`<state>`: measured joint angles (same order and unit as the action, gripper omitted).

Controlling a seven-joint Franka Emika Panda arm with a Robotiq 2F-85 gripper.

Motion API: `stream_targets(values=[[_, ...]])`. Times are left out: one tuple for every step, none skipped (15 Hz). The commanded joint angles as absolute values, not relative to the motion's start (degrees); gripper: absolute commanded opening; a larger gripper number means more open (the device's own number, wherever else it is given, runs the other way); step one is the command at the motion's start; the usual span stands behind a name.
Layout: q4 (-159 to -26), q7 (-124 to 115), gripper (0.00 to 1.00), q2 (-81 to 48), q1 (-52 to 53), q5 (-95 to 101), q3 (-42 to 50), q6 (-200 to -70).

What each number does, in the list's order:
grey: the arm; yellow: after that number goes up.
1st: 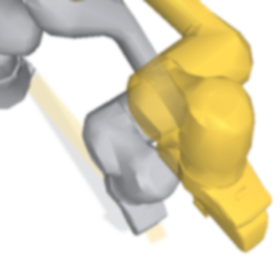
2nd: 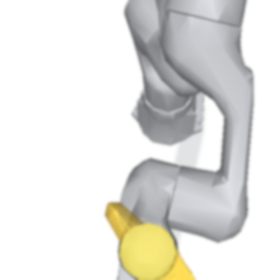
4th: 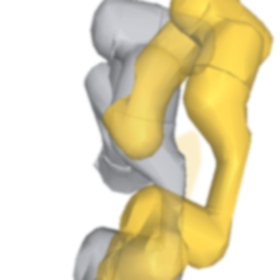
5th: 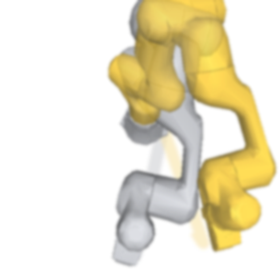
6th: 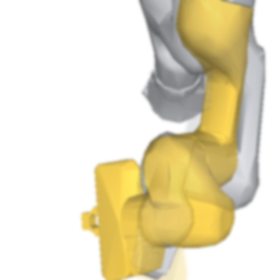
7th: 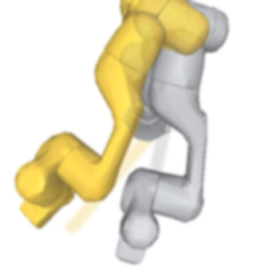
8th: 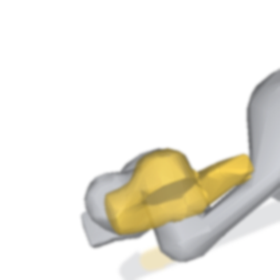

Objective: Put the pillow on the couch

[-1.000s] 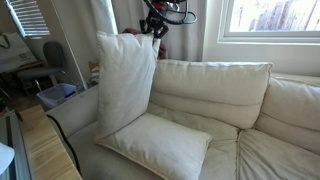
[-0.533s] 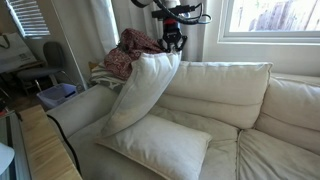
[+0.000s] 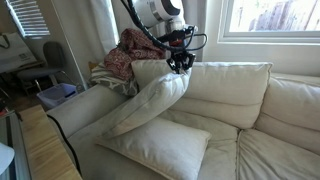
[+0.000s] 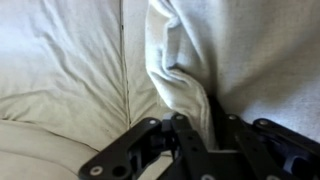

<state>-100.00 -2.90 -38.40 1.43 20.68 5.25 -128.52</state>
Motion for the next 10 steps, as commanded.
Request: stream_targets(values=[[-100.95,-10.53,0.06,-42.04,1.48,15.40,5.20,-130.06],[-101.37,-12.20,0.06,-42.64,1.18,14.83,5.81,-131.07],[-101.26,-13.03,0.06,-43.32,0.65,13.58,5.90,-131.43],[-101.15,-14.09,0.06,-43.98,0.39,12.29,5.85,-132.19],[-101.20,-14.57,0.06,-44.42,-0.08,10.77,5.73,-132.60],[-101.31,-14.68,0.06,-44.77,-0.75,9.16,5.54,-133.62],[-101.22,-14.80,0.06,-45.10,-1.24,7.47,5.36,-134.25],[-101.15,-15.08,0.35,-45.34,-1.60,5.91,5.20,-134.87],[-101.21,-15.24,0.52,-45.51,-2.01,4.29,5.01,-135.94],[-101.23,-15.46,0.58,-45.59,-2.30,2.77,4.92,-136.85]])
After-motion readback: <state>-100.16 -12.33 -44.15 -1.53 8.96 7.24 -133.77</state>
